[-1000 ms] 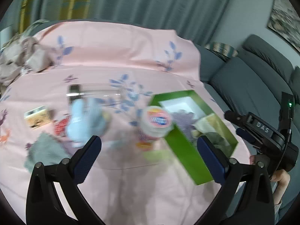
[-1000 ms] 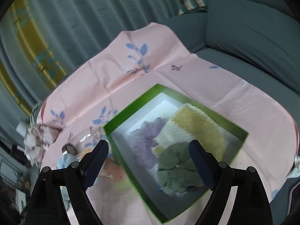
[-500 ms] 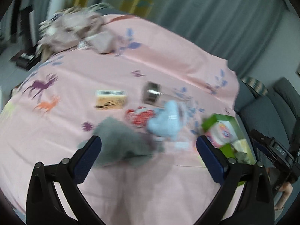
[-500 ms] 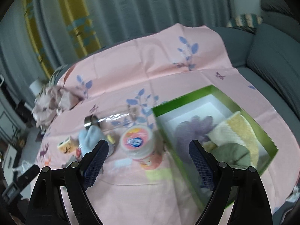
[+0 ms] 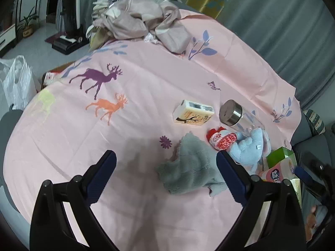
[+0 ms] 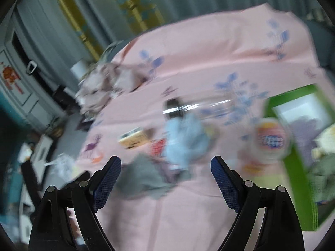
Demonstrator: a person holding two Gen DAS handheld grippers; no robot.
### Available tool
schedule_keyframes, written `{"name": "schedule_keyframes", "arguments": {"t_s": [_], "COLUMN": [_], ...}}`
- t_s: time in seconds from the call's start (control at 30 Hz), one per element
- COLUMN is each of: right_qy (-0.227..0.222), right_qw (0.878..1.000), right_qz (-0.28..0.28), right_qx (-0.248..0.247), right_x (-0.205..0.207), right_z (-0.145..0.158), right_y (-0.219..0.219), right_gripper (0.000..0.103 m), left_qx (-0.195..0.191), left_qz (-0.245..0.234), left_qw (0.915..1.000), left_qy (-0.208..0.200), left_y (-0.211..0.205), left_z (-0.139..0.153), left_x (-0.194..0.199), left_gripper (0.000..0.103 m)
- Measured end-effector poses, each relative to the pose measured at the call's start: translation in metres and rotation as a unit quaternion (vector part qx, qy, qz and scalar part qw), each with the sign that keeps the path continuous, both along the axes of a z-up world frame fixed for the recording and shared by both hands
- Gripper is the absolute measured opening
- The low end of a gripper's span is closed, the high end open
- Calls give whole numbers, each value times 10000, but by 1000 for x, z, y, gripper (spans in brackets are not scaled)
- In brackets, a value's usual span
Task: Organize soft objects
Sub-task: 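Move the right tool back to the cream tissue pack on the sheet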
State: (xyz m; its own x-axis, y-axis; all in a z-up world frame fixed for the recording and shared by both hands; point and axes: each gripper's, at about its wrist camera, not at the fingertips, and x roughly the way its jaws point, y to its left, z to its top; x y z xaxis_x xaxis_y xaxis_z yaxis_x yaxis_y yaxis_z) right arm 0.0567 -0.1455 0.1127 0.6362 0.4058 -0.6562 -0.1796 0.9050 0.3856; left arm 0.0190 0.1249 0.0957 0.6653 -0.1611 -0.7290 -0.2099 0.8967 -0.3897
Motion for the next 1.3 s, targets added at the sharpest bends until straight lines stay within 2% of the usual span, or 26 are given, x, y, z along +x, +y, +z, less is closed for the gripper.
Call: {"name": "schedule_keyframes", "arguments": {"t_s": [0.17,0.37,0.57,0.7,0.73,0.77,0.9,1.1,1.23,1.3], "right_qy": [310,701,991,931,910,885,632,-29,-79,-143], "right_qw": [9979,9878,9832,9771,9764,9770,9798,9869,9919,9902], "right_qz": [262,571,423,436,437,463,484,392,200,129], "right_qx": [-496,-1270,-1471,-1864,-1907,-1886,-1836,-1562,-1249,-1384], "right_x": [50,111,150,160,161,162,150,86,38,16], "right_z": [-7,-34,-66,-78,-79,-79,-68,-32,-33,-41], "right_y": [62,132,157,164,163,163,152,115,81,72], "right_gripper": [88,88,88,88,85,74,74,74,74,74], "left_qx": [223,5,-224,-278,-290,-297,-270,-77,149,253], "left_qz": [284,505,442,361,331,307,268,257,124,60], "left_qw": [9992,9982,9981,9984,9985,9985,9988,9991,9995,9993], "left_qy": [159,328,371,340,334,329,320,327,267,250], "left_y": [10,28,33,30,30,29,27,23,13,8], "left_z": [-4,-12,-12,-10,-9,-9,-9,-8,-6,-6], "left_x": [2,6,7,8,8,8,9,9,7,7], "left_gripper": [95,95,95,95,95,95,95,95,90,90]}}
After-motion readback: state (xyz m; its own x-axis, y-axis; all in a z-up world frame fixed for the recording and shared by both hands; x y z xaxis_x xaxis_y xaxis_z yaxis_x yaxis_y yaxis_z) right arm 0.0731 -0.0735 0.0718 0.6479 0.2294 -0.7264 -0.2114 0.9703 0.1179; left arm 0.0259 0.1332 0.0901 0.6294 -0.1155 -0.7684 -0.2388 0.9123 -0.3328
